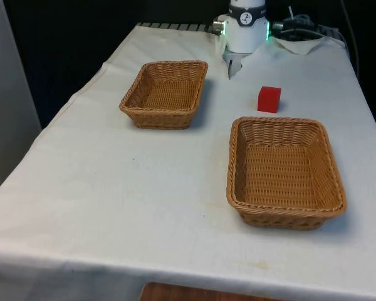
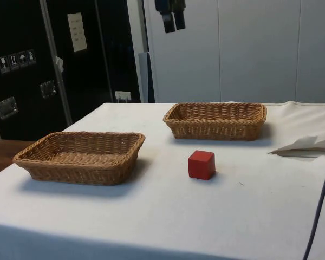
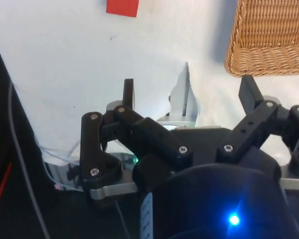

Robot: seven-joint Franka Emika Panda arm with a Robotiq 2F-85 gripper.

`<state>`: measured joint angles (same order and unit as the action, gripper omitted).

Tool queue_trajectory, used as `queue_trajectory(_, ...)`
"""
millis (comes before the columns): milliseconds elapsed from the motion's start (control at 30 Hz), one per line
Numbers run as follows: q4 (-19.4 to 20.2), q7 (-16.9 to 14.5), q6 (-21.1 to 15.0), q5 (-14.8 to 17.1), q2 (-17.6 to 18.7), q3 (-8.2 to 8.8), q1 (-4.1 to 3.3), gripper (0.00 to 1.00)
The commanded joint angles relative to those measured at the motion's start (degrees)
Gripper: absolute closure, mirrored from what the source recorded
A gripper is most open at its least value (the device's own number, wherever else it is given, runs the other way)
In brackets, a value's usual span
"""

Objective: Pick up the red cube and place it into the right basket.

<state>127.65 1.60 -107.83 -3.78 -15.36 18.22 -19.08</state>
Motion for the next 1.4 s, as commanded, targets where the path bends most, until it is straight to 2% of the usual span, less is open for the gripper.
queue_trajectory(0, 1.2, 1.0, -1.0, -0.9, -0.9, -0.46, 0.06, 0.00)
queue_trajectory(167, 4.6, 2.6, -2.2, -2.3, -2.5, -1.49, 0.11, 0.00)
queue_trajectory(200, 4.1, 1.8, -1.5, -1.5, -2.1, -1.15, 0.00, 0.00)
queue_trajectory(333, 7.8, 4.1, -3.3, -3.6, -4.0, -2.18, 0.23, 0.00)
queue_trajectory(467, 9.9, 5.4, -4.1, -4.4, -4.9, -2.23, 0.23, 0.00)
queue_trajectory(500, 9.1, 4.5, -3.2, -3.7, -4.5, -2.01, 0.00, 0.00)
queue_trajectory(533, 10.8, 6.1, -4.6, -4.6, -5.2, -2.23, 0.23, 0.00)
queue_trajectory(767, 12.7, 8.6, -6.2, -4.7, -5.1, -2.06, 0.29, 0.00)
queue_trajectory(800, 12.3, 7.9, -5.4, -4.4, -5.0, -1.95, 0.00, 0.00)
queue_trajectory(833, 13.0, 9.3, -6.7, -4.6, -4.9, -1.95, 0.29, 0.00)
queue_trajectory(1067, 14.4, 12.5, -8.3, -4.3, -4.3, -2.01, 0.11, 0.00)
queue_trajectory(1133, 14.0, 11.9, -7.5, -4.4, -4.1, -1.89, 0.06, 0.00)
queue_trajectory(1167, 14.8, 13.2, -8.7, -4.1, -4.2, -2.29, -0.06, 0.00)
queue_trajectory(1267, 15.4, 14.2, -9.9, -4.0, -4.1, -2.92, -0.23, 0.00)
queue_trajectory(1333, 16.2, 15.3, -11.1, -3.8, -4.1, -3.72, -0.17, 0.00)
queue_trajectory(1367, 16.0, 15.0, -10.5, -4.1, -4.1, -3.78, 0.00, 0.00)
